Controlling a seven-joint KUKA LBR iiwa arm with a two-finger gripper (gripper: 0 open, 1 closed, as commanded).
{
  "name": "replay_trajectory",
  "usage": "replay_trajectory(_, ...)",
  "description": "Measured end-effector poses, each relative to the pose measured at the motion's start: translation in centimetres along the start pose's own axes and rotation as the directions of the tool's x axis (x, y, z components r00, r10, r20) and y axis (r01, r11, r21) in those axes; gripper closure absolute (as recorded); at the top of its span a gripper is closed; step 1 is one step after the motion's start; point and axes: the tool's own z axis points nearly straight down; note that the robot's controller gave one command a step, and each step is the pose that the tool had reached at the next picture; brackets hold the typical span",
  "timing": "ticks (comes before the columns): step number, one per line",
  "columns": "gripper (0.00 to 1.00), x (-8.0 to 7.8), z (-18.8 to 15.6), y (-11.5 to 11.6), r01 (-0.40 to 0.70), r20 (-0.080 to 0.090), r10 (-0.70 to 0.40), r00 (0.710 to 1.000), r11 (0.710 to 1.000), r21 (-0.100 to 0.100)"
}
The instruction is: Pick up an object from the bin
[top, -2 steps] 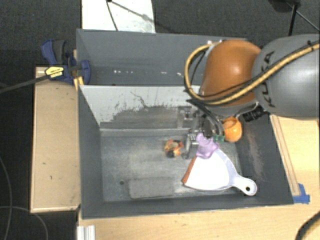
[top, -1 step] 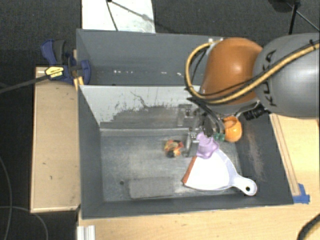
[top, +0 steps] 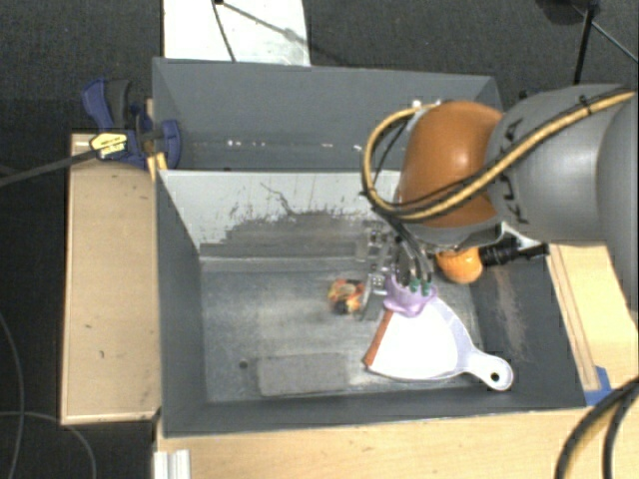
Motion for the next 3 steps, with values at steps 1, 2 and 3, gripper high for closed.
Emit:
replay_trajectory(1,0.0,-2.1,0.9,-0.8,0.018,-0.003,-0.018,1.0,1.0,0.001)
replay_trajectory(2,0.0,-1.1,0.9,-0.5,-0.146,-0.003,0.146,0.989,0.989,0.001)
replay_trajectory(3,0.0,-2.6,7.6,-0.9,-0.149,-0.007,0.149,0.989,0.989,0.003)
